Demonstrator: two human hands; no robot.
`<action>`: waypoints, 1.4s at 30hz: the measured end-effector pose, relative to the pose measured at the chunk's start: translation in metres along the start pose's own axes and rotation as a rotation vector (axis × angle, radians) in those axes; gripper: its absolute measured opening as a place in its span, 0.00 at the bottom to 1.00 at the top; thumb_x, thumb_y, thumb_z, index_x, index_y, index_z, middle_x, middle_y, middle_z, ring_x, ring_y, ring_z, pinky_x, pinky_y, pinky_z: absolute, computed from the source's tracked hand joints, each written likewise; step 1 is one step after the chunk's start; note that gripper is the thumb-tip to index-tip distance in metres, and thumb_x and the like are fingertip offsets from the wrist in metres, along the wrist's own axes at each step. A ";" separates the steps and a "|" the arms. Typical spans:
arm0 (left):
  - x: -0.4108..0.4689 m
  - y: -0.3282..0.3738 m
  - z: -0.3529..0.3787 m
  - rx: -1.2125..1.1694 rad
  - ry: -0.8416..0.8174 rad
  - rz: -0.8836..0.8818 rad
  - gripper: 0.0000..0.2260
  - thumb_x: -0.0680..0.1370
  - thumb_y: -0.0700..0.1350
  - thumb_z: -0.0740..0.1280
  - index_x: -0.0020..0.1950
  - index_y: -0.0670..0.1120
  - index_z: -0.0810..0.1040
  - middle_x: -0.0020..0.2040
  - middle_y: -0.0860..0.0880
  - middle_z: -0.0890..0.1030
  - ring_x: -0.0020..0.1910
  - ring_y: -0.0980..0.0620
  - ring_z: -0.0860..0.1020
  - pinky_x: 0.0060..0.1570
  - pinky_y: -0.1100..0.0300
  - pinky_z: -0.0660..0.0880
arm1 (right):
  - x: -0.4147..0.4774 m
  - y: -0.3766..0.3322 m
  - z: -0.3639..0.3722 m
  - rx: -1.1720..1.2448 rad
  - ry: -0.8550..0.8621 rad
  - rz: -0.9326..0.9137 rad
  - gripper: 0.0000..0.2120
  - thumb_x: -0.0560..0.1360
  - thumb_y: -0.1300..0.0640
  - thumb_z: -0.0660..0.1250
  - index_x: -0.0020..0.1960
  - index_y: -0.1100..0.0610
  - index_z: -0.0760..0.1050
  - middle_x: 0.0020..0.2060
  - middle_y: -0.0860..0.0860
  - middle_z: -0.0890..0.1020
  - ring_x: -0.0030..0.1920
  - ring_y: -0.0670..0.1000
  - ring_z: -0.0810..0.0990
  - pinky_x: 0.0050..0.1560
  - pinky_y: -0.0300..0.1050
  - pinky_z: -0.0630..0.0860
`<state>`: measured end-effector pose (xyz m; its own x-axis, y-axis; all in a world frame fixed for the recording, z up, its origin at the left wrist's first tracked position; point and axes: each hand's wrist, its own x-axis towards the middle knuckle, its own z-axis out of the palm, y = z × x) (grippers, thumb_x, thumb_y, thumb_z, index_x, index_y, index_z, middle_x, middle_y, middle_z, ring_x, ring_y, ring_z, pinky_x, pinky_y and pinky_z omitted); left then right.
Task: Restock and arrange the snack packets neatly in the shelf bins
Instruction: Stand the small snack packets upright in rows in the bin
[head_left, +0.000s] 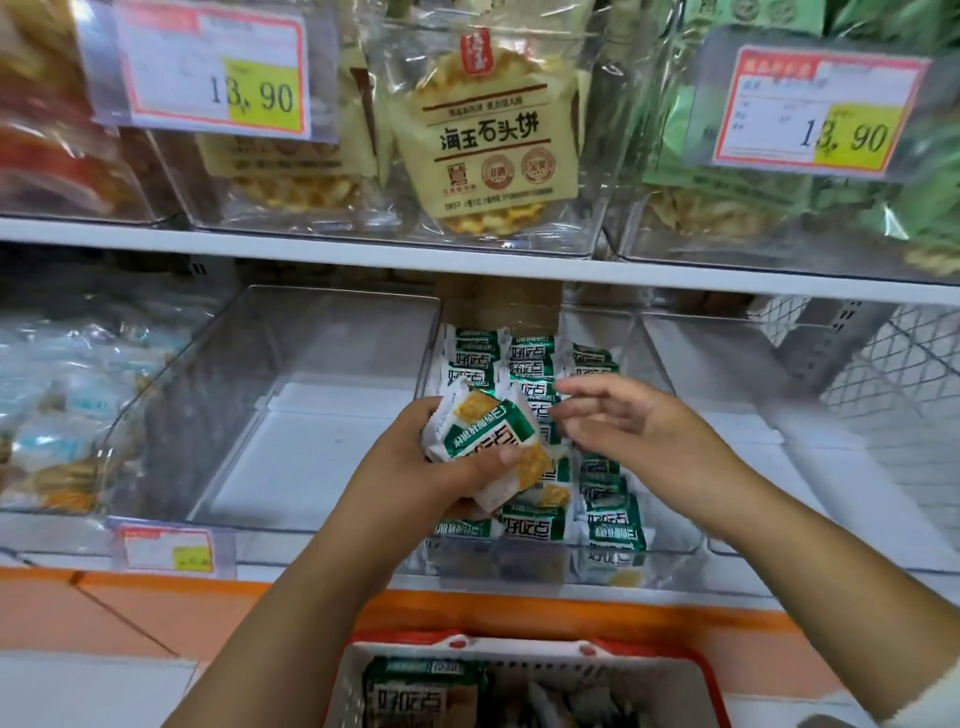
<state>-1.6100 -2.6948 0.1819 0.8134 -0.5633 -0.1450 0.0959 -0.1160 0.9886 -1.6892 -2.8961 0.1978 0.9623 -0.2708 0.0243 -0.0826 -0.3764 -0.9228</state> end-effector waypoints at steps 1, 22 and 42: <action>-0.003 0.000 0.003 -0.003 -0.015 -0.003 0.22 0.66 0.49 0.77 0.58 0.50 0.77 0.47 0.50 0.86 0.44 0.51 0.86 0.41 0.55 0.83 | -0.015 -0.003 0.008 0.100 -0.026 0.001 0.15 0.74 0.58 0.71 0.57 0.43 0.77 0.51 0.43 0.84 0.52 0.43 0.82 0.53 0.41 0.79; -0.011 -0.016 0.018 -0.147 0.131 -0.064 0.18 0.74 0.43 0.74 0.62 0.46 0.75 0.51 0.47 0.85 0.48 0.48 0.85 0.53 0.46 0.81 | -0.022 0.018 0.001 -0.078 0.103 0.071 0.17 0.70 0.55 0.75 0.47 0.37 0.73 0.49 0.45 0.80 0.45 0.54 0.82 0.48 0.56 0.81; 0.000 -0.015 -0.001 -0.119 0.145 -0.025 0.09 0.78 0.44 0.70 0.57 0.50 0.79 0.48 0.51 0.86 0.46 0.53 0.85 0.51 0.54 0.82 | 0.090 0.048 -0.039 -1.497 -0.076 -0.025 0.17 0.71 0.41 0.69 0.59 0.40 0.76 0.57 0.48 0.78 0.60 0.54 0.71 0.59 0.48 0.66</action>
<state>-1.6109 -2.6921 0.1667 0.8832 -0.4368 -0.1709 0.1775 -0.0261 0.9838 -1.6166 -2.9732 0.1712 0.9744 -0.2230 -0.0294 -0.2026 -0.9268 0.3162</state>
